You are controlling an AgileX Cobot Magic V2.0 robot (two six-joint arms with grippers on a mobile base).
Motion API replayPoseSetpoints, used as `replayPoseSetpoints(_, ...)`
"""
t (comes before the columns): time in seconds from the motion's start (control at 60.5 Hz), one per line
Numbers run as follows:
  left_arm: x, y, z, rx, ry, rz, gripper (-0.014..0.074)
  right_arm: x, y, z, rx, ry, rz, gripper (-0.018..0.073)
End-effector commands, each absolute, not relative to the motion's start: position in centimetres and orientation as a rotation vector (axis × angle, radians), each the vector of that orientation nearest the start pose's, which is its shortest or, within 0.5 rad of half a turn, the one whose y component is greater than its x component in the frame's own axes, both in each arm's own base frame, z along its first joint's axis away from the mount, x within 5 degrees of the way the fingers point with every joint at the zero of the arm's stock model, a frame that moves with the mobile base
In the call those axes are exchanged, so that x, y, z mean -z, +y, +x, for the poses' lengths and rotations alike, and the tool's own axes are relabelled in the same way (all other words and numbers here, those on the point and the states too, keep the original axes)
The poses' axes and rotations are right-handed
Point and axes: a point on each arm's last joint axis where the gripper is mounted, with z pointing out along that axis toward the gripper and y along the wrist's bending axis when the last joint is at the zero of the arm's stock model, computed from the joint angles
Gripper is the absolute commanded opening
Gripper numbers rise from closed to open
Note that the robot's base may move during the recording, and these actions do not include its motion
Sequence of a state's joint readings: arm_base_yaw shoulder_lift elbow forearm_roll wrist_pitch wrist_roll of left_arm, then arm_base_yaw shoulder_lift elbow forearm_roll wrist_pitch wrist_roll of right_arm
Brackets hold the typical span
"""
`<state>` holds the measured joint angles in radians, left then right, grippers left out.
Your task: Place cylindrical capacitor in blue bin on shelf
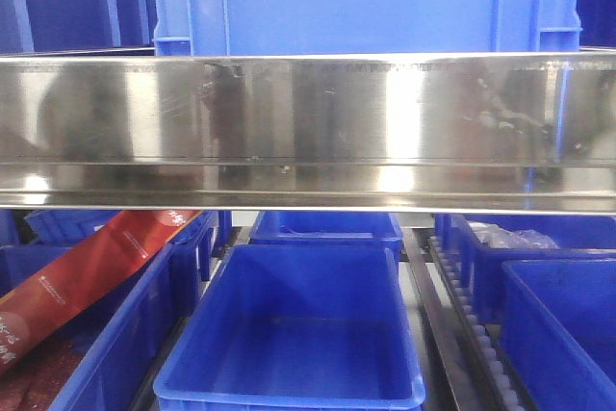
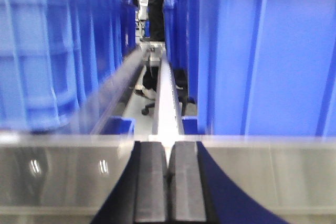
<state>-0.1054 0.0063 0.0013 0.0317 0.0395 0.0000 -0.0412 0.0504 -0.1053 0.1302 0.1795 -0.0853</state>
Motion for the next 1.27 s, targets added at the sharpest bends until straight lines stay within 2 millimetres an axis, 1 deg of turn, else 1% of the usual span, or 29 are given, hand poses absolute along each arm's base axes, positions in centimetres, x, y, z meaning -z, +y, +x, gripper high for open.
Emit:
replayPoseSetpoints(0.0,-21.1,-0.6,5.6,0.068,1.510,0.089,-0.0111,-21.3,-0.1,5.5,-0.021,1.579,0.068,-0.0143)
replayPoseSetpoints(0.05,-21.1,-0.6,5.6,0.068,1.510,0.089,-0.0111,-20.3,-0.1,5.6,-0.020,1.597,0.070,-0.0143)
replayPoseSetpoints(0.099,-21.1,-0.6,5.6,0.068,1.510,0.089,-0.0111,-20.7,-0.2,5.6,-0.015,1.548,0.073,-0.0143)
replayPoseSetpoints(0.149,-21.1,-0.6,5.6,0.068,1.510,0.089,-0.0111,-20.2,-0.1,5.6,-0.020,1.603,0.070,-0.0143)
replayPoseSetpoints(1.256,-21.1,-0.6,5.6,0.068,1.510,0.089,-0.0111,-20.3,-0.1,5.6,-0.020,1.599,0.070,-0.0143)
